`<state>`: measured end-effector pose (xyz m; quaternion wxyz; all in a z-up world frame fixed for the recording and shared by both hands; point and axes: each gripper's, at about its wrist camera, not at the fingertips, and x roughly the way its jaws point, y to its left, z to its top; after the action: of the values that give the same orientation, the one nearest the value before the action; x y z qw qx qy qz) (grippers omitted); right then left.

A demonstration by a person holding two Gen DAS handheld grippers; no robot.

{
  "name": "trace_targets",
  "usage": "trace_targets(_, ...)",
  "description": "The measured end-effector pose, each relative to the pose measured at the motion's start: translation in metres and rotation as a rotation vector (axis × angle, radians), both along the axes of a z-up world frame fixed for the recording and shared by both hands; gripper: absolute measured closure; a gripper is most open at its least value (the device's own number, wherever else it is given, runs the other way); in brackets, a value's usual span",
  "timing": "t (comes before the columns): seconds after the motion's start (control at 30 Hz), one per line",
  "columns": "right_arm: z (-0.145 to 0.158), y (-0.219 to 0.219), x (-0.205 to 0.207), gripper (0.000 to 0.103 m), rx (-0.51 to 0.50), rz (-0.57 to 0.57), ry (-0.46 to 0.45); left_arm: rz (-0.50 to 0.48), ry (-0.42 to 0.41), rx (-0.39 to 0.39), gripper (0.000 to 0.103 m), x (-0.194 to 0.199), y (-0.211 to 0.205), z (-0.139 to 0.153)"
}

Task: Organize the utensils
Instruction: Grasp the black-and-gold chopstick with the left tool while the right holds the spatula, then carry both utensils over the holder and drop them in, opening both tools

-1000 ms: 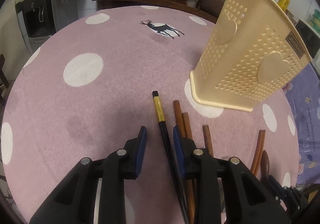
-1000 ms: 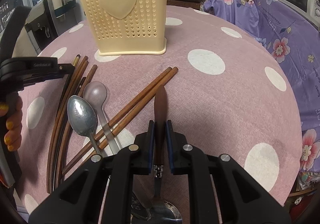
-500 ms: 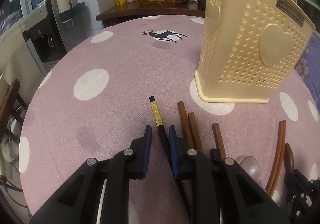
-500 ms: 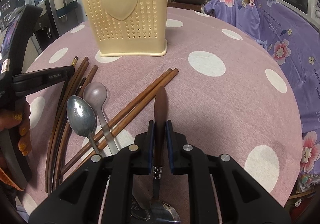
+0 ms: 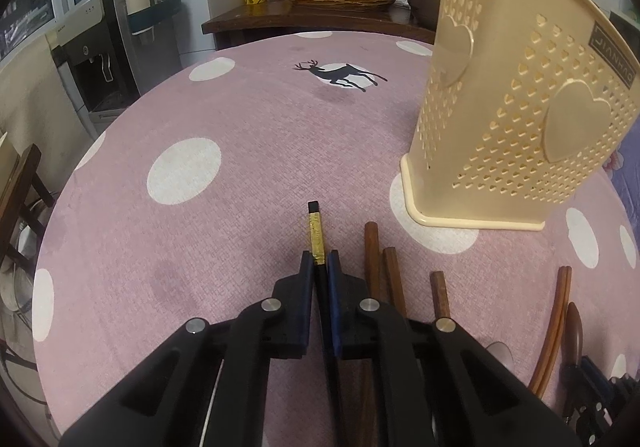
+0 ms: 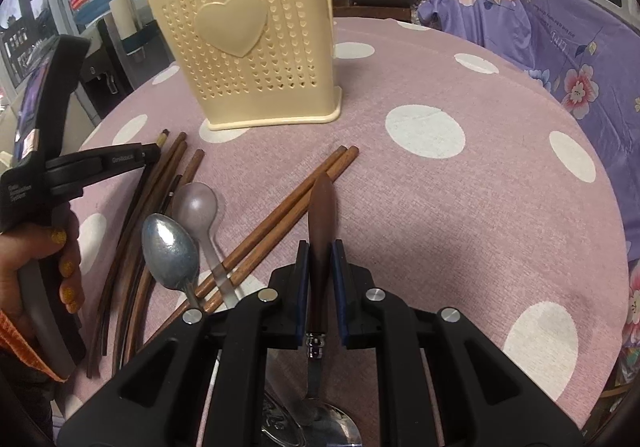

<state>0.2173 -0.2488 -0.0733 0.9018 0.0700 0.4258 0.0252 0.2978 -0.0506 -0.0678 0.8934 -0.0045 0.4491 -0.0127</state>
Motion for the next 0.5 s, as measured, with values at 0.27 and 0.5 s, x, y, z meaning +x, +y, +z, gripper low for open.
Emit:
trace_targets(0.27, 0.017, -0.014, -0.005, 0.091, 0.066, -0.014, -0.069, 0.004, -0.023, -0.044, 0.095, 0.0, 0.005, 0.011)
trace_targets(0.5, 0.049, -0.032, -0.023, 0.091, 0.11, -0.028, -0.187, 0.002, -0.158, -0.107, 0.095, -0.018, 0.015, 0.057)
